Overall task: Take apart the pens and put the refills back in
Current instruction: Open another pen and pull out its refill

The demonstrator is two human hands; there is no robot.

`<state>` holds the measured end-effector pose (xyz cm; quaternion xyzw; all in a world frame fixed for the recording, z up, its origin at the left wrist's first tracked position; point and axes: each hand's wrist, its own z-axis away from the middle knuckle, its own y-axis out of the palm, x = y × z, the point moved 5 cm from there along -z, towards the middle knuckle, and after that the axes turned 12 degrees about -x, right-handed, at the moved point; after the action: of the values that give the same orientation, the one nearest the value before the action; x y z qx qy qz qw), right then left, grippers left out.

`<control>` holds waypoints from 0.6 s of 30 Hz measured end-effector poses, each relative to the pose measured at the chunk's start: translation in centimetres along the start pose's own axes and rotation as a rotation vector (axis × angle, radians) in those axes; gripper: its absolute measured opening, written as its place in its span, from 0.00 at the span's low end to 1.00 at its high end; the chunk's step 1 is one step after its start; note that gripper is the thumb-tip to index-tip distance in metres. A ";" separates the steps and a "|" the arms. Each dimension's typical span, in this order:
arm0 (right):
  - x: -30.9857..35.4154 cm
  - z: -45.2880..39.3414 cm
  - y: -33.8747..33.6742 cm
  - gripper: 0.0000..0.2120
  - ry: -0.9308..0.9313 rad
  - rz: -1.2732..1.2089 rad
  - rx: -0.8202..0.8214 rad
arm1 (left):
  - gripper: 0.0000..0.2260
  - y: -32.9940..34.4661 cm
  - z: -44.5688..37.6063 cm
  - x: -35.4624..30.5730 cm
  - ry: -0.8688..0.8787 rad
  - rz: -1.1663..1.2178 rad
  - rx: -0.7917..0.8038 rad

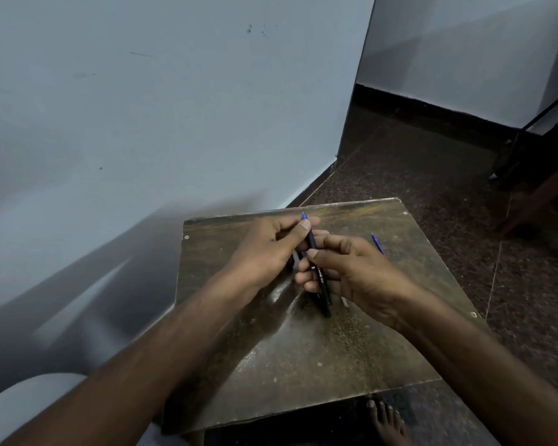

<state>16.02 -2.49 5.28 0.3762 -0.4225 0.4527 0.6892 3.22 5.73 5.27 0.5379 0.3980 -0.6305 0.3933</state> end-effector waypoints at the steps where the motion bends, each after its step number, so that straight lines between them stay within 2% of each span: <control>1: 0.0 0.1 0.1 0.08 -0.007 0.018 0.018 | 0.11 0.0 0.0 0.1 -0.021 0.066 -0.007; 7: 0.6 0.5 0.0 0.15 -0.007 0.112 0.070 | 0.10 -0.9 0.0 -0.2 -0.068 0.220 0.045; 10: 1.0 0.8 0.3 0.12 -0.092 0.203 0.076 | 0.08 -1.0 0.2 -0.7 0.009 0.222 -0.032; 15: 1.2 0.8 0.7 0.07 -0.311 0.433 -0.167 | 0.06 -1.3 0.1 -0.6 0.057 0.178 -0.223; 18: 1.7 1.0 0.9 0.05 -0.438 0.582 -0.277 | 0.04 -1.6 -0.1 -0.3 0.079 0.133 -0.281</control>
<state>15.27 -2.61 7.32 0.2317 -0.7057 0.4771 0.4697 1.80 6.44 5.70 0.5272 0.4612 -0.5195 0.4894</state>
